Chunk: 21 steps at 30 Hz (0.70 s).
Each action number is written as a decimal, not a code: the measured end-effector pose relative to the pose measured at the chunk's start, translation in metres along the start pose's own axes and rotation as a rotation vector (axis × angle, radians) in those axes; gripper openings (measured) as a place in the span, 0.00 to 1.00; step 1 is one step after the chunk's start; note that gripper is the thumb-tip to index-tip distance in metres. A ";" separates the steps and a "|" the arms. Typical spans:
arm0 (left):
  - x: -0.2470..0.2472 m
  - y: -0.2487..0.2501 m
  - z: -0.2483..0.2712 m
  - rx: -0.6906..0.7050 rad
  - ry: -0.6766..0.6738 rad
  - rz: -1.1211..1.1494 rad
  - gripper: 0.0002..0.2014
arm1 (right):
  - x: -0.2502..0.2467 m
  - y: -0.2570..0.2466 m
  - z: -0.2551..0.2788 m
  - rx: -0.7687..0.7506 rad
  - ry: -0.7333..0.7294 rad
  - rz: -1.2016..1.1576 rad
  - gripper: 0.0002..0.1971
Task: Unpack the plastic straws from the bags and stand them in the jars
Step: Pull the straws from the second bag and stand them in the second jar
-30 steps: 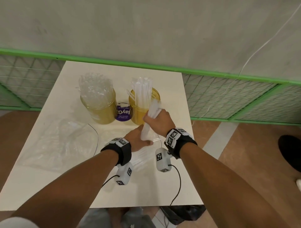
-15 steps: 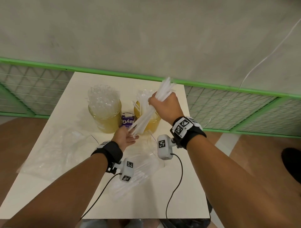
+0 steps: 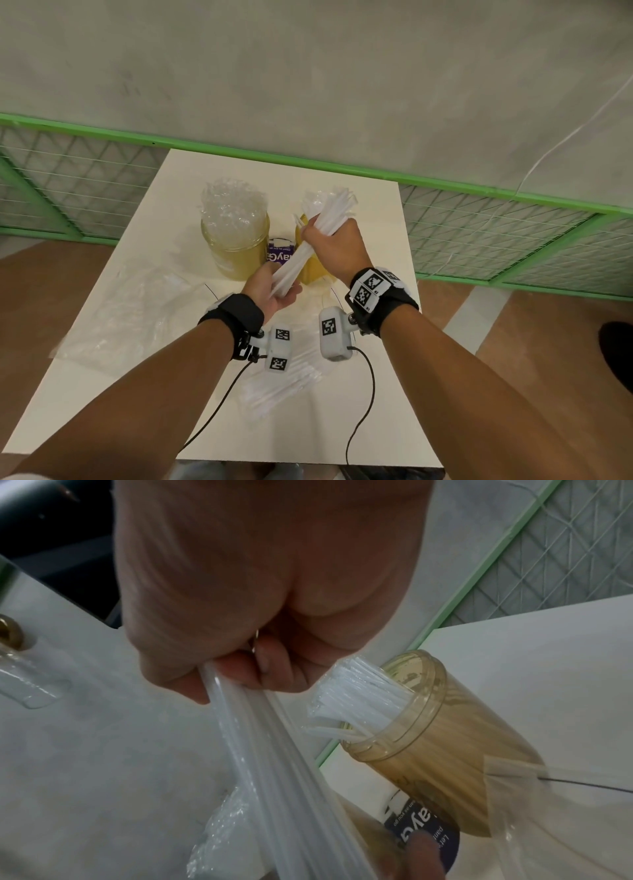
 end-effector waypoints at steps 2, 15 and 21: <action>-0.002 0.004 0.002 0.007 0.018 -0.055 0.23 | 0.000 0.001 -0.001 0.018 0.016 -0.028 0.05; 0.005 0.014 0.000 0.097 0.182 -0.189 0.17 | 0.002 0.028 -0.011 -0.007 -0.024 0.021 0.07; -0.008 0.017 -0.014 0.118 0.270 -0.142 0.15 | -0.019 0.013 -0.036 -0.009 0.025 -0.034 0.22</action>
Point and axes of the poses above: each hand's wrist, its own z-axis away from the middle knuckle, its own x-axis out of the palm, y = z × x, the point moved 1 cm from there along -z, towards the middle knuckle, and after that the axes turned 14 degrees about -x, right-handed, at the moved point
